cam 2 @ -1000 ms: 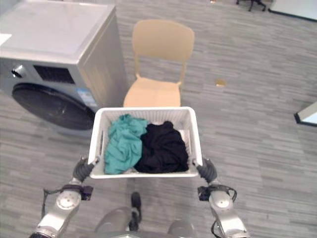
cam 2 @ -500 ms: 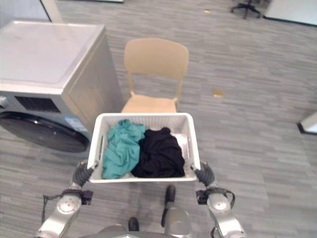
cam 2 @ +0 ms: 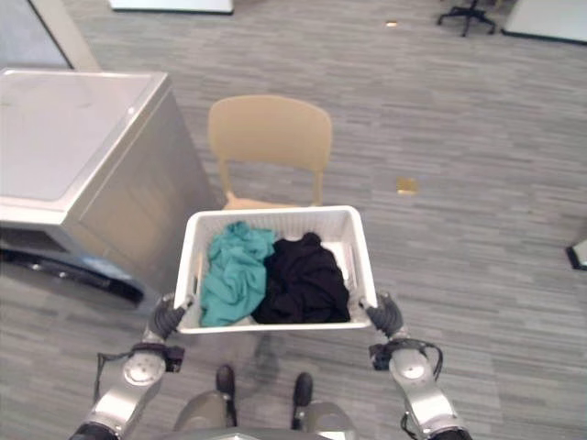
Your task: Grab the laundry basket,head to the washer,open it,put in the laundry and shut it.
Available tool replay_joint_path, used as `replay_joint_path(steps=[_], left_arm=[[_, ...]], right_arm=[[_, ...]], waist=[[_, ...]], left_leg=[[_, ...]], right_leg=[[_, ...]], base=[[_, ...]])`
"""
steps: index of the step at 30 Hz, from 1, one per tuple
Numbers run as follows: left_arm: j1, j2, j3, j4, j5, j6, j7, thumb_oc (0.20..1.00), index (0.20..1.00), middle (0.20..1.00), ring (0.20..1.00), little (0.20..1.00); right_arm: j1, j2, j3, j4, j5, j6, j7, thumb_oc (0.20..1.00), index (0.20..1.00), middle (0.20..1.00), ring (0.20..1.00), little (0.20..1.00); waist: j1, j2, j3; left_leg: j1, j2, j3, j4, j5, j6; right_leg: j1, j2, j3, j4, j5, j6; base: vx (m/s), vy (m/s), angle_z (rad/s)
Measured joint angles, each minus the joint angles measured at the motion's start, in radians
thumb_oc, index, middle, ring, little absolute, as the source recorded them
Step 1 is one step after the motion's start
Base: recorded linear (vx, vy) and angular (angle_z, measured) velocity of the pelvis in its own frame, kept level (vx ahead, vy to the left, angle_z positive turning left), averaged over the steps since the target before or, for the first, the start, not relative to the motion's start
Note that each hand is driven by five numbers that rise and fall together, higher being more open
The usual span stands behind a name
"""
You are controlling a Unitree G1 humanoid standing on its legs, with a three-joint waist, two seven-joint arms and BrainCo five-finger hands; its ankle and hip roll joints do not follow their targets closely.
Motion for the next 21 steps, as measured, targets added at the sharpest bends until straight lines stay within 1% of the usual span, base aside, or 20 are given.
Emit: replay_joint_path(steps=[1, 2, 3, 4, 5, 7, 10, 11, 12, 14, 15, 16, 17, 18, 19, 20, 21], left_arm=[[-0.003, -0.001, -0.007, 0.011, 0.000, 0.000, 0.001, 0.200, 0.200, 0.200, 0.200, 0.200], [0.000, -0.006, -0.008, 0.010, 0.000, 0.000, 0.002, 0.200, 0.200, 0.200, 0.200, 0.200], [-0.010, -0.006, -0.009, 0.021, 0.000, 0.003, 0.008, 0.200, 0.200, 0.200, 0.200, 0.200], [-0.016, -0.003, -0.012, 0.023, 0.000, 0.006, 0.018, 0.200, 0.200, 0.200, 0.200, 0.200], [-0.021, 0.005, -0.016, 0.023, 0.000, 0.007, 0.029, 0.200, 0.200, 0.200, 0.200, 0.200], [-0.034, 0.018, -0.017, 0.026, 0.000, 0.007, 0.045, 0.200, 0.200, 0.200, 0.200, 0.200], [-0.080, 0.030, -0.030, 0.053, -0.001, 0.006, 0.077, 0.200, 0.200, 0.200, 0.200, 0.200], [-0.163, 0.021, -0.046, 0.098, -0.007, 0.005, 0.100, 0.200, 0.200, 0.200, 0.200, 0.200], [-0.289, 0.023, -0.048, 0.188, -0.016, 0.001, 0.137, 0.200, 0.200, 0.200, 0.200, 0.200], [-0.371, 0.023, -0.074, 0.255, -0.021, 0.001, 0.160, 0.200, 0.200, 0.200, 0.200, 0.200], [-0.473, 0.039, -0.087, 0.326, -0.031, 0.000, 0.179, 0.200, 0.200, 0.200, 0.200, 0.200], [-0.500, 0.040, -0.094, 0.347, -0.042, -0.001, 0.190, 0.200, 0.200, 0.200, 0.200, 0.200], [-0.519, 0.038, -0.095, 0.364, -0.048, -0.002, 0.201, 0.200, 0.200, 0.200, 0.200, 0.200], [-0.533, 0.034, -0.097, 0.368, -0.051, -0.004, 0.218, 0.200, 0.200, 0.200, 0.200, 0.200], [-0.545, 0.033, -0.102, 0.377, -0.051, -0.006, 0.230, 0.253, 0.253, 0.253, 0.253, 0.253], [-0.574, 0.036, -0.104, 0.402, -0.052, -0.015, 0.242, 1.000, 1.000, 1.000, 1.000, 1.000], [-0.585, 0.040, -0.103, 0.406, -0.053, -0.016, 0.251, 1.000, 1.000, 1.000, 1.000, 1.000]], right_arm=[[-0.001, -0.005, 0.002, 0.013, 0.000, 0.001, -0.002, 0.200, 0.200, 0.200, 0.200, 0.200], [0.000, -0.012, 0.005, 0.016, 0.000, 0.004, -0.001, 0.200, 0.200, 0.200, 0.200, 0.200], [-0.001, 0.005, 0.004, 0.032, 0.000, 0.005, -0.006, 0.200, 0.200, 0.200, 0.200, 0.200], [-0.003, 0.007, 0.006, 0.033, 0.000, 0.005, -0.007, 0.200, 0.200, 0.200, 0.200, 0.200], [-0.019, 0.013, 0.010, 0.043, 0.000, 0.005, -0.009, 0.200, 0.200, 0.200, 0.200, 0.200], [-0.052, 0.025, 0.030, 0.073, 0.000, 0.005, -0.025, 0.200, 0.200, 0.200, 0.200, 0.200], [-0.100, 0.028, 0.060, 0.101, 0.000, 0.003, -0.044, 0.200, 0.200, 0.200, 0.200, 0.200], [-0.177, 0.043, 0.072, 0.148, 0.006, 0.000, -0.070, 0.200, 0.200, 0.200, 0.200, 0.200], [-0.299, 0.045, 0.075, 0.227, 0.027, 0.000, -0.101, 0.200, 0.200, 0.200, 0.200, 0.200], [-0.372, 0.055, 0.100, 0.277, 0.038, 0.000, -0.121, 0.200, 0.200, 0.200, 0.200, 0.200], [-0.467, 0.051, 0.115, 0.321, 0.043, -0.001, -0.142, 0.200, 0.200, 0.200, 0.200, 0.200], [-0.492, 0.053, 0.121, 0.329, 0.048, -0.004, -0.156, 0.200, 0.200, 0.200, 0.200, 0.200], [-0.512, 0.058, 0.122, 0.340, 0.048, -0.004, -0.169, 0.200, 0.200, 0.200, 0.200, 0.200], [-0.523, 0.061, 0.125, 0.341, 0.049, -0.005, -0.187, 0.200, 0.200, 0.200, 0.200, 0.200], [-0.529, 0.060, 0.130, 0.341, 0.049, -0.005, -0.193, 0.200, 0.200, 0.200, 0.200, 0.200], [-0.552, 0.060, 0.142, 0.345, 0.049, -0.006, -0.199, 0.404, 0.404, 0.404, 0.404, 0.404], [-0.560, 0.060, 0.141, 0.345, 0.051, -0.008, -0.201, 0.511, 0.511, 0.511, 0.511, 0.511]], waist=[[-0.009, 0.006, -0.003], [-0.018, 0.026, -0.008], [-0.019, 0.017, -0.009], [-0.017, 0.017, -0.009], [-0.019, 0.021, -0.008], [-0.012, 0.024, -0.007], [-0.007, 0.031, -0.003], [0.003, 0.046, 0.011], [0.006, 0.056, 0.053], [0.007, 0.050, 0.081], [0.009, 0.045, 0.126], [0.006, 0.043, 0.149], [0.006, 0.040, 0.170], [0.006, 0.038, 0.183], [0.007, 0.036, 0.189], [0.007, 0.033, 0.204], [0.006, 0.034, 0.213]], left_leg=[[0.015, -0.009, 0.010, -0.017, 0.010, 0.008], [0.030, -0.007, 0.020, -0.039, 0.030, 0.010], [0.039, -0.024, 0.023, -0.056, 0.043, 0.018], [0.046, -0.040, 0.023, -0.070, 0.042, 0.021], [0.052, -0.063, 0.028, -0.092, 0.045, 0.030], [0.046, -0.084, 0.035, -0.094, 0.050, 0.037], [0.009, -0.096, 0.048, -0.082, 0.050, 0.038], [-0.067, -0.096, 0.052, -0.060, 0.054, 0.047], [-0.147, -0.092, 0.052, -0.034, 0.064, 0.061], [-0.187, -0.090, 0.054, -0.022, 0.070, 0.069], [-0.235, -0.088, 0.055, -0.019, 0.047, 0.069], [-0.243, -0.089, 0.056, -0.020, 0.038, 0.060], [-0.242, -0.090, 0.057, -0.018, 0.050, 0.072], [-0.247, -0.091, 0.067, -0.016, 0.053, 0.075], [-0.250, -0.091, 0.070, -0.015, 0.053, 0.075], [-0.254, -0.090, 0.071, -0.015, 0.053, 0.075], [-0.255, -0.090, 0.070, -0.015, 0.054, 0.075]], right_leg=[[0.008, 0.000, 0.001, 0.000, -0.010, 0.010], [0.010, 0.013, 0.004, 0.001, -0.014, 0.019], [0.009, -0.005, 0.006, 0.004, -0.015, 0.034], [0.004, -0.018, 0.012, 0.011, -0.020, 0.041], [-0.008, -0.042, 0.021, 0.021, -0.023, 0.058], [-0.031, -0.066, 0.032, 0.038, -0.032, 0.075], [-0.083, -0.085, 0.044, 0.074, -0.042, 0.089], [-0.176, -0.089, 0.048, 0.120, -0.045, 0.093], [-0.265, -0.090, 0.057, 0.174, -0.047, 0.094], [-0.329, -0.093, 0.063, 0.219, -0.051, 0.090], [-0.405, -0.093, 0.078, 0.278, -0.074, 0.088], [-0.421, -0.095, 0.084, 0.292, -0.080, 0.092], [-0.426, -0.097, 0.088, 0.302, -0.079, 0.093], [-0.440, -0.100, 0.091, 0.316, -0.079, 0.092], [-0.448, -0.102, 0.092, 0.325, -0.080, 0.091], [-0.457, -0.102, 0.096, 0.337, -0.083, 0.087], [-0.458, -0.102, 0.094, 0.339, -0.085, 0.085]], base=[[0.07, 0.097, -0.03], [0.10, 0.144, 0.04], [0.07, 0.140, 0.00], [0.04, 0.148, -0.01], [-0.02, 0.141, -0.09], [-0.13, 0.118, -0.11], [-0.21, 0.089, -0.10], [-0.42, 0.182, -0.15], [-0.26, 0.118, -0.13], [-0.10, 0.098, -0.14], [0.00, 0.081, -0.16], [0.02, 0.065, -0.17], [-0.05, 0.027, -0.09], [-0.05, 0.026, -0.10], [-0.06, 0.032, -0.06], [0.00, 0.000, 0.00], [0.00, 0.000, 0.00]])
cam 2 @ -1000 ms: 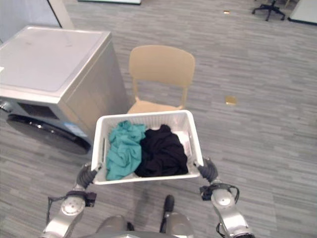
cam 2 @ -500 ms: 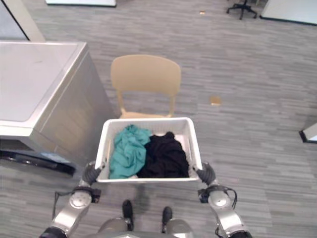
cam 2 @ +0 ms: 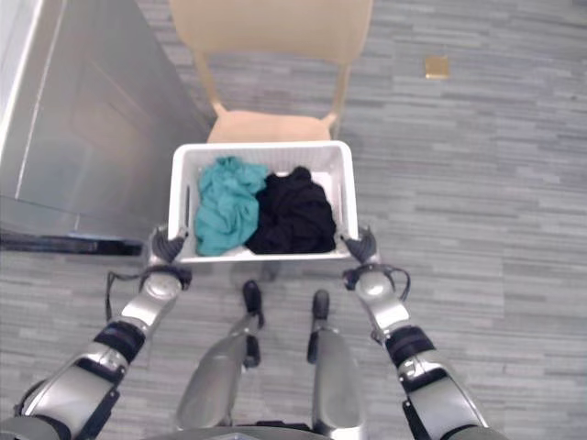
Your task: Grab the laundry basket,head to the washer,open it,put in the laundry and shut it.
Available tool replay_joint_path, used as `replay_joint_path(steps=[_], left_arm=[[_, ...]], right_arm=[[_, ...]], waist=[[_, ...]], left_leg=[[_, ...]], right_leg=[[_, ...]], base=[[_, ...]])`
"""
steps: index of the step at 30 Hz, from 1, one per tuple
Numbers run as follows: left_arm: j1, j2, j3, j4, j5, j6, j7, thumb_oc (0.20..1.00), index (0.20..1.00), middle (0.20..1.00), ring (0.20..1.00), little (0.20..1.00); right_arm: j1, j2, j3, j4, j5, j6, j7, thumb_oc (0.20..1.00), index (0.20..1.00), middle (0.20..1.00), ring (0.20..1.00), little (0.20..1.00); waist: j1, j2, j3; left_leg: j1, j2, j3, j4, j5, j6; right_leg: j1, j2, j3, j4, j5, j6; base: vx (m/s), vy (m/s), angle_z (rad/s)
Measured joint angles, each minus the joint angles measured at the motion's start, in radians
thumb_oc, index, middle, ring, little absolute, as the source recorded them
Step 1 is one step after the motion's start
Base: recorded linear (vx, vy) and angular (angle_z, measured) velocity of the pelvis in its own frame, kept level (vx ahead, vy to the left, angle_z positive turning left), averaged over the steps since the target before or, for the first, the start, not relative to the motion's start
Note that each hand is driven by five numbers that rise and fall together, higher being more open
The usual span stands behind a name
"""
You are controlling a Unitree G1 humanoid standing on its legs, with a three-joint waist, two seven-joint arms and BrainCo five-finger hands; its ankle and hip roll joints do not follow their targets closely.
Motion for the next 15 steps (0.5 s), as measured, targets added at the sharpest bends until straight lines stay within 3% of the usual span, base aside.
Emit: replay_joint_path(steps=[1, 15], left_arm=[[-0.011, 0.002, -0.001, 0.003, 0.000, -0.003, 0.008, 1.000, 1.000, 1.000, 1.000, 1.000], [0.103, -0.013, 0.043, -0.152, -0.007, -0.046, 0.046, 1.000, 1.000, 1.000, 1.000, 1.000]], right_arm=[[-0.005, 0.001, 0.002, 0.000, 0.019, -0.001, 0.000, 1.000, 1.000, 1.000, 1.000, 1.000], [0.089, 0.025, 0.014, -0.067, 0.034, -0.059, -0.014, 1.000, 1.000, 1.000, 1.000, 1.000]], waist=[[0.000, 0.000, 0.002], [-0.001, -0.003, 0.004]], left_leg=[[-0.006, 0.001, -0.001, 0.000, 0.001, 0.000], [0.032, 0.002, -0.019, -0.005, 0.005, -0.002]], right_leg=[[-0.007, 0.000, 0.000, 0.003, -0.001, -0.001], [0.037, 0.004, -0.010, -0.001, -0.009, -0.003]], base=[[0.00, 0.000, 0.00], [0.01, 0.002, 0.02]])
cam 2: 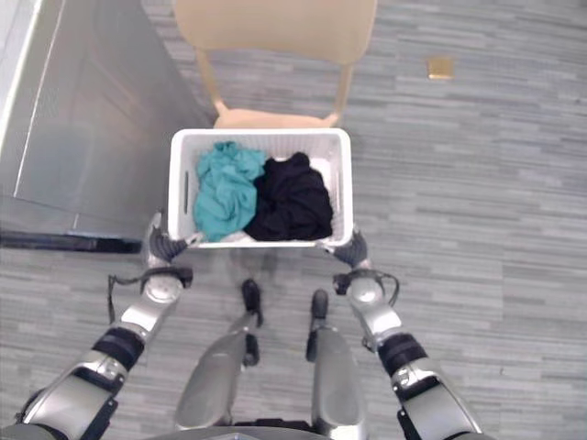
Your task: Grab the laundry basket,head to the washer,open it,put in the laundry and shut it.
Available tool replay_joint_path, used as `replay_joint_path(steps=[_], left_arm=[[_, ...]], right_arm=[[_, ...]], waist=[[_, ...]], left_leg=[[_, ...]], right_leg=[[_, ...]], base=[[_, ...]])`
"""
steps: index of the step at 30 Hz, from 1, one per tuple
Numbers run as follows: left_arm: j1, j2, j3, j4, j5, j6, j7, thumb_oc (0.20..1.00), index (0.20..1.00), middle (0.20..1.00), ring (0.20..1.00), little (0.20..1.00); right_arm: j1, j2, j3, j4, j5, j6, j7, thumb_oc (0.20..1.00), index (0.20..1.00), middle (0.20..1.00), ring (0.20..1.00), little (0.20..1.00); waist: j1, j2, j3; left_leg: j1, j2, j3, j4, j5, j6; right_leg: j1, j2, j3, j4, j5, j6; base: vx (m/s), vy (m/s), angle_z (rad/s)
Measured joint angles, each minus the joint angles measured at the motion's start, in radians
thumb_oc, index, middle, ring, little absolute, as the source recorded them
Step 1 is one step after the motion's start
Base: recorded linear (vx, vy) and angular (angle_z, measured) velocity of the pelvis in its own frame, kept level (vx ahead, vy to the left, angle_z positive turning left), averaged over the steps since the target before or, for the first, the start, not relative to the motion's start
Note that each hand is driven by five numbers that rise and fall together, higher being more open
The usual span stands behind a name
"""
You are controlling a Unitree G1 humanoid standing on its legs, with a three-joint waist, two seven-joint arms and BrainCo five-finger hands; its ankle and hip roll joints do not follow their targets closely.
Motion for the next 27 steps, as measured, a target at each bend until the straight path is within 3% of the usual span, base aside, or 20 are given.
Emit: replay_joint_path(steps=[7, 14, 19, 27], left_arm=[[0.112, -0.008, 0.098, -0.182, -0.021, -0.053, -0.035, 1.000, 1.000, 1.000, 1.000, 1.000], [0.318, 0.021, 0.191, -0.296, -0.040, -0.050, -0.183, 1.000, 1.000, 1.000, 1.000, 1.000], [0.479, 0.019, 0.210, -0.282, -0.039, -0.045, -0.276, 1.000, 1.000, 1.000, 1.000, 1.000], [0.567, -0.008, 0.207, 0.041, 0.005, -0.004, -0.354, 1.000, 1.000, 1.000, 1.000, 1.000]], right_arm=[[0.121, -0.035, -0.067, -0.136, -0.023, -0.014, 0.039, 1.000, 1.000, 1.000, 1.000, 1.000], [0.280, -0.133, -0.233, -0.233, -0.051, -0.015, 0.146, 1.000, 1.000, 1.000, 1.000, 1.000], [0.378, -0.143, -0.247, -0.187, -0.095, -0.015, 0.208, 1.000, 1.000, 1.000, 1.000, 1.000], [0.401, -0.116, -0.209, 0.048, -0.151, -0.012, 0.263, 1.000, 1.000, 1.000, 1.000, 1.000]], waist=[[0.001, -0.004, -0.003], [0.002, -0.002, -0.026], [0.004, 0.000, -0.106], [0.008, 0.015, -0.235]], left_leg=[[0.018, 0.002, 0.000, 0.000, -0.007, -0.007], [0.101, 0.006, -0.005, -0.018, -0.017, -0.015], [0.147, 0.007, -0.018, -0.039, -0.020, -0.016], [0.224, 0.008, -0.040, -0.077, -0.030, -0.030]], right_leg=[[0.008, 0.000, 0.001, 0.021, -0.010, -0.005], [0.095, 0.006, -0.009, 0.003, -0.020, -0.005], [0.155, 0.010, -0.028, -0.030, -0.026, -0.007], [0.265, 0.021, -0.053, -0.108, -0.031, -0.001]], base=[[0.01, -0.021, -0.01], [0.08, -0.034, 0.03], [0.05, -0.040, 0.09], [0.04, -0.035, 0.09]])
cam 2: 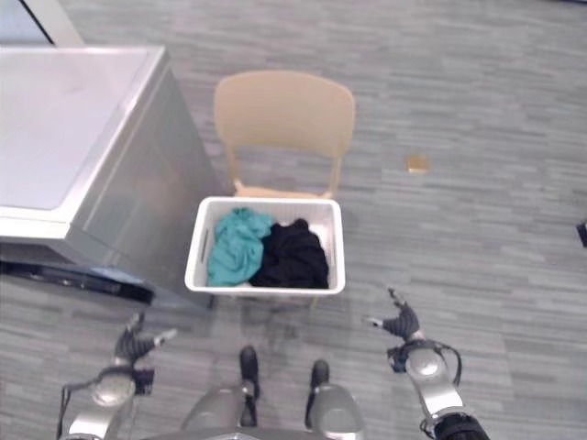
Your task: Grab the laundry basket,head to the washer,open it,put in the laundry and shut it.
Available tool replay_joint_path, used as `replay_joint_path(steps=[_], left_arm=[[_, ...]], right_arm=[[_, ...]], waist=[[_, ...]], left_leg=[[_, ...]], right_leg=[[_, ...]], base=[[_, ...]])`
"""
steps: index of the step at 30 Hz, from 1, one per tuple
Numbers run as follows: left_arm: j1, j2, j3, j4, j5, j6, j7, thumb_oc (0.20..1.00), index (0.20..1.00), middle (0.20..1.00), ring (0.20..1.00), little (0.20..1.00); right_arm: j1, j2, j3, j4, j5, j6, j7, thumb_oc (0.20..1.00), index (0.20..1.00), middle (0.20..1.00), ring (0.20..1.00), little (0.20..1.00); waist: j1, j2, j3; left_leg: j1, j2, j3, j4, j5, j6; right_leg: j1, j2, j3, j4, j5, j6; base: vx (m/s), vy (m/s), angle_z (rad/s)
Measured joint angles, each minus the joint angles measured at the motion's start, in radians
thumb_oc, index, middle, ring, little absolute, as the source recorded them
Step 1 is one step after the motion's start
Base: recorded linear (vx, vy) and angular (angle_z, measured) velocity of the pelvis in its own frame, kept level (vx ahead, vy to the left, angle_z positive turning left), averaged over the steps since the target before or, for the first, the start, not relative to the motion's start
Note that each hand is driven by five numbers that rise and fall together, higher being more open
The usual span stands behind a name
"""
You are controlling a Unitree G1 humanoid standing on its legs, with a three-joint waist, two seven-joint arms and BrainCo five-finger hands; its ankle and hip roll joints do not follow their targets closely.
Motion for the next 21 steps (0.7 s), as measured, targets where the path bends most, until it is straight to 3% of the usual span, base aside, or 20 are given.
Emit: replay_joint_path(steps=[6, 8, 9, 10, 11, 12, 13, 14, 15, 17, 18, 19, 20, 21], left_arm=[[0.002, -0.018, -0.006, 0.130, 0.008, 0.000, 0.009, 1.000, 1.000, 1.000, 1.000, 1.000], [-0.030, -0.024, -0.021, 0.135, 0.007, -0.003, 0.016, 1.000, 1.000, 1.000, 1.000, 1.000], [-0.047, -0.026, -0.035, 0.136, 0.007, -0.002, 0.018, 1.000, 1.000, 1.000, 1.000, 1.000], [-0.054, -0.028, -0.046, 0.137, 0.008, -0.005, 0.018, 1.000, 1.000, 1.000, 1.000, 1.000], [-0.065, -0.030, -0.049, 0.145, 0.008, -0.004, 0.017, 1.000, 1.000, 1.000, 1.000, 1.000], [-0.080, -0.031, -0.057, 0.169, 0.009, 0.001, 0.013, 1.000, 1.000, 1.000, 1.000, 1.000], [-0.084, -0.029, -0.057, 0.172, 0.009, 0.002, 0.013, 1.000, 1.000, 1.000, 1.000, 1.000], [-0.088, -0.030, -0.059, 0.171, 0.010, -0.002, 0.014, 1.000, 1.000, 1.000, 1.000, 1.000], [-0.099, -0.035, -0.071, 0.181, 0.010, 0.002, 0.016, 1.000, 1.000, 1.000, 1.000, 1.000], [-0.105, -0.047, -0.090, 0.172, 0.016, -0.001, 0.014, 1.000, 1.000, 1.000, 1.000, 1.000], [-0.127, -0.057, -0.119, 0.166, 0.019, -0.001, 0.012, 1.000, 1.000, 1.000, 1.000, 1.000], [-0.138, -0.069, -0.130, 0.168, 0.025, -0.001, 0.010, 1.000, 1.000, 1.000, 1.000, 1.000], [-0.148, -0.084, -0.144, 0.167, 0.036, -0.003, 0.010, 1.000, 1.000, 1.000, 1.000, 1.000], [-0.161, -0.092, -0.158, 0.164, 0.046, -0.005, 0.009, 1.000, 1.000, 1.000, 1.000, 1.000]], right_arm=[[0.004, 0.020, 0.048, 0.092, -0.024, -0.001, -0.001, 1.000, 1.000, 1.000, 1.000, 1.000], [0.012, 0.027, 0.058, 0.121, -0.022, -0.002, -0.003, 1.000, 1.000, 1.000, 1.000, 1.000], [0.010, 0.029, 0.058, 0.139, -0.022, -0.001, -0.003, 1.000, 1.000, 1.000, 1.000, 1.000], [0.004, 0.028, 0.058, 0.149, -0.021, -0.002, -0.005, 1.000, 1.000, 1.000, 1.000, 1.000], [0.003, 0.029, 0.058, 0.160, -0.018, -0.002, -0.006, 1.000, 1.000, 1.000, 1.000, 1.000], [-0.001, 0.041, 0.056, 0.167, -0.007, 0.002, -0.011, 1.000, 1.000, 1.000, 1.000, 1.000], [-0.002, 0.051, 0.054, 0.165, -0.003, 0.001, -0.016, 1.000, 1.000, 1.000, 1.000, 1.000], [0.000, 0.059, 0.058, 0.166, -0.002, -0.001, -0.020, 1.000, 1.000, 1.000, 1.000, 1.000], [0.001, 0.064, 0.050, 0.180, -0.001, 0.002, -0.029, 1.000, 1.000, 1.000, 1.000, 1.000], [0.005, 0.071, 0.042, 0.188, 0.012, 0.007, -0.034, 1.000, 1.000, 1.000, 1.000, 1.000], [0.003, 0.086, 0.019, 0.210, 0.019, 0.005, -0.036, 1.000, 1.000, 1.000, 1.000, 1.000], [0.000, 0.086, 0.015, 0.226, 0.019, 0.006, -0.038, 1.000, 1.000, 1.000, 1.000, 1.000], [-0.003, 0.076, 0.011, 0.237, 0.020, 0.007, -0.042, 1.000, 1.000, 1.000, 1.000, 1.000], [-0.019, 0.077, 0.013, 0.250, 0.019, 0.009, -0.042, 1.000, 1.000, 1.000, 1.000, 1.000]], waist=[[0.024, 0.014, -0.032], [0.021, 0.020, -0.031], [0.028, 0.021, -0.029], [0.037, 0.022, -0.026], [0.035, 0.006, -0.018], [0.038, -0.011, -0.014], [0.035, -0.024, -0.015], [0.024, -0.060, -0.008], [0.013, -0.055, -0.010], [-0.008, -0.047, -0.008], [-0.007, -0.029, -0.020], [-0.017, -0.025, -0.022], [-0.031, -0.003, -0.029], [-0.031, 0.012, -0.031]], left_leg=[[0.015, 0.002, -0.043, 0.006, 0.000, -0.007], [-0.048, 0.002, -0.102, 0.074, 0.020, -0.034], [-0.075, 0.003, -0.102, 0.080, 0.042, -0.065], [-0.089, 0.010, -0.100, 0.077, 0.037, -0.084], [-0.095, 0.010, -0.086, 0.093, -0.003, -0.088], [-0.113, 0.016, -0.014, 0.154, -0.039, -0.039], [-0.112, 0.017, 0.016, 0.180, -0.046, -0.033], [-0.112, 0.039, 0.021, 0.205, -0.059, -0.050], [-0.087, 0.102, 0.102, 0.196, -0.063, -0.062], [-0.056, 0.179, 0.153, 0.170, -0.059, -0.066], [-0.025, 0.216, 0.199, 0.122, -0.046, -0.086], [-0.024, 0.221, 0.203, 0.098, -0.039, -0.095], [-0.016, 0.212, 0.197, 0.077, -0.027, -0.081], [0.000, 0.196, 0.201, 0.073, -0.030, -0.113]], right_leg=[[0.051, 0.015, -0.033, -0.015, -0.003, -0.004], [0.045, 0.016, -0.072, -0.017, -0.015, -0.022], [0.035, 0.016, -0.101, -0.013, -0.022, -0.034], [0.022, 0.010, -0.125, -0.005, -0.020, -0.052], [0.019, 0.000, -0.144, -0.008, -0.013, -0.063], [0.031, -0.029, -0.183, -0.032, 0.017, -0.057], [0.041, -0.049, -0.198, -0.050, 0.021, -0.059], [0.053, -0.079, -0.213, -0.074, 0.025, -0.050], [0.080, -0.077, -0.260, -0.110, 0.051, -0.026], [0.105, -0.085, -0.309, -0.115, 0.062, -0.020], [0.105, -0.099, -0.338, -0.124, 0.070, 0.014], [0.107, -0.110, -0.361, -0.125, 0.078, 0.033], [0.103, -0.124, -0.371, -0.116, 0.085, 0.051], [0.083, -0.152, -0.361, -0.086, 0.088, 0.082]], base=[[-0.04, -0.054, 0.22], [-0.12, -0.003, 0.83], [-0.04, 0.096, 0.77], [-0.01, 0.150, 0.56], [0.01, 0.114, 0.44], [0.02, 0.172, 0.48], [0.11, 0.199, 0.73], [0.12, 0.319, 0.89], [0.13, 0.341, 1.01], [0.10, 0.405, 0.88], [0.14, 0.417, 0.75], [0.15, 0.443, 0.74], [0.20, 0.543, 0.58], [0.15, 0.419, 0.32]])
